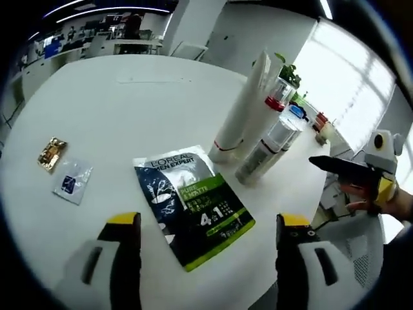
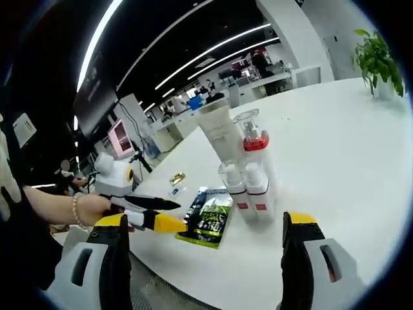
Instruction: Arrange the skincare products in the storage area until every visible bottle or jar stands upright without overlapping.
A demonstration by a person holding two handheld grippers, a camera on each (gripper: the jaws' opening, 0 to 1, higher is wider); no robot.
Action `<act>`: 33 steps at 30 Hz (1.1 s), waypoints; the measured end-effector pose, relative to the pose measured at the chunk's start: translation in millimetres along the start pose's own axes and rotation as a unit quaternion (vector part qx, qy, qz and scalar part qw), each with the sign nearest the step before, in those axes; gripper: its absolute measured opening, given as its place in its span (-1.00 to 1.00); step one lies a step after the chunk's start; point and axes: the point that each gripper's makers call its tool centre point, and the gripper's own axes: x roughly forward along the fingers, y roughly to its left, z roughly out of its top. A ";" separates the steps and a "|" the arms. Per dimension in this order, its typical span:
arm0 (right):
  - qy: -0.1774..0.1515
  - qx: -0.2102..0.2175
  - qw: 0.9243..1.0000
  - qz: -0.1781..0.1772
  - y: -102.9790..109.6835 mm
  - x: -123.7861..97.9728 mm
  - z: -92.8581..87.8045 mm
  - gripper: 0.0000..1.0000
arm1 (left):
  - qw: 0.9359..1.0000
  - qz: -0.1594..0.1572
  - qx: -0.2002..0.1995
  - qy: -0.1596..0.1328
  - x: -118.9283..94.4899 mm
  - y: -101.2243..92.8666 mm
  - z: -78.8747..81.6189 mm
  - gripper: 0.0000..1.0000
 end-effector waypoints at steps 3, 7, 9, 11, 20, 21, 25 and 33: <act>0.001 -0.003 1.000 0.000 0.0 -0.1 -0.4 0.97 | 1.000 -0.001 0.003 -0.001 -2.0 1.7 -1.7 0.65; 0.002 -0.006 1.000 0.001 -0.1 0.1 -1.0 0.97 | 1.000 -0.005 0.012 -0.010 -9.4 -0.4 1.0 0.72; 0.002 -0.008 1.000 0.001 -0.3 0.2 -1.1 0.97 | 1.000 -0.010 0.015 -0.018 -13.5 -1.0 2.8 0.76; 0.003 -0.008 1.000 0.001 0.0 0.4 -1.3 0.97 | 1.000 -0.012 0.016 -0.021 -16.7 -1.4 2.7 0.79; 0.002 -0.007 1.000 0.001 1.5 -0.1 -0.7 0.97 | 0.999 -0.027 0.021 -0.032 -32.1 -6.7 -4.6 0.85; 0.002 -0.006 1.000 0.001 1.7 0.1 -0.8 0.97 | 0.999 -0.031 0.022 -0.034 -34.4 -8.4 -5.7 0.86; 0.004 -0.010 1.000 0.003 3.2 0.4 -1.8 0.97 | 0.998 -0.036 0.020 -0.042 -42.5 -9.1 -8.6 0.91; 0.007 -0.010 1.000 0.008 4.7 0.6 -4.0 0.97 | 0.997 -0.040 0.030 -0.056 -63.0 -5.2 -9.9 0.97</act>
